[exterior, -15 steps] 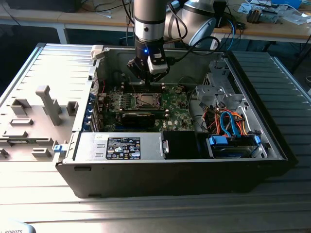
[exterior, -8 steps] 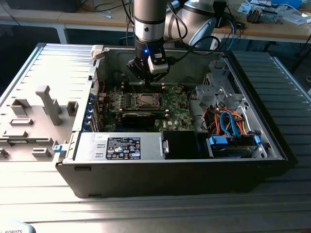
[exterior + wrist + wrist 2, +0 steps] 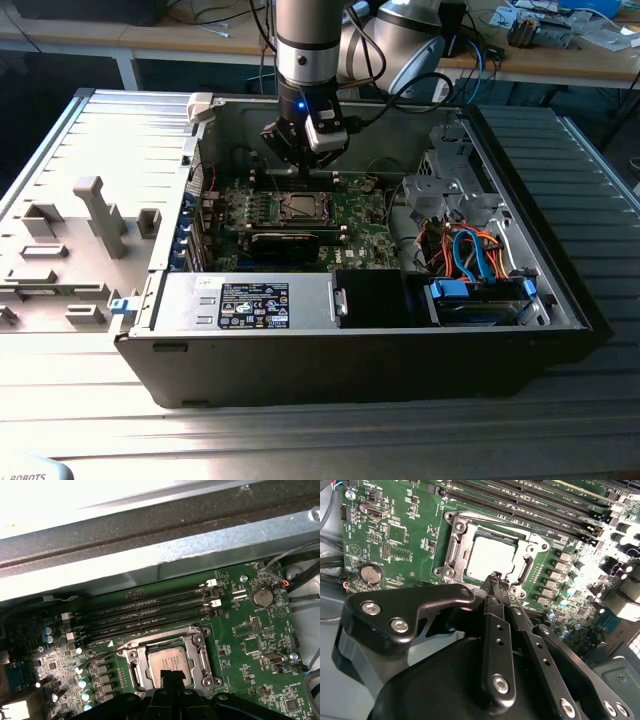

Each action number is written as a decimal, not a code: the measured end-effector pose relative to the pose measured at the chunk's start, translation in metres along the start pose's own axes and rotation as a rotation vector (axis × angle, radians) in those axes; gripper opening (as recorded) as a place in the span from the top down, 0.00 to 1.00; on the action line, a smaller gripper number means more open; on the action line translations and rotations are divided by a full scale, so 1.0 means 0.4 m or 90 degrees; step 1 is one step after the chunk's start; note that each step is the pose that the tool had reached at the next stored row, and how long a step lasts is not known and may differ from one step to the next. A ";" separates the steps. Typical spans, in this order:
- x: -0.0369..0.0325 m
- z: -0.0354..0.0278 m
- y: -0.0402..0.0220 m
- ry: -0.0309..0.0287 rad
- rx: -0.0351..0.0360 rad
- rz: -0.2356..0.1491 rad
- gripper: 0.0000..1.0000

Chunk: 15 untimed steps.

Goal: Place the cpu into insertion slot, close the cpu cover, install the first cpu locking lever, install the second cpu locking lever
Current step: 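Install the first cpu locking lever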

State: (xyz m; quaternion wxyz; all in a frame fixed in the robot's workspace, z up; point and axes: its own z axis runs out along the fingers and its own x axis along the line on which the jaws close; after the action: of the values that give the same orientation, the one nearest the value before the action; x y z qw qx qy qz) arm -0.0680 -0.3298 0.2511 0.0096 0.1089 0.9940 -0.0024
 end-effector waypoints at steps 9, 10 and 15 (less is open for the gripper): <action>0.000 0.000 0.000 0.0000 -0.0003 -0.015 0.89; 0.000 0.000 0.000 -0.0001 -0.0003 -0.017 0.89; 0.000 0.000 0.000 -0.0001 -0.0005 -0.027 0.89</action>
State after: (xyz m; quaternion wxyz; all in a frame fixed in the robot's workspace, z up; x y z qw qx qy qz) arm -0.0681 -0.3298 0.2511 0.0096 0.0880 0.9961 -0.0022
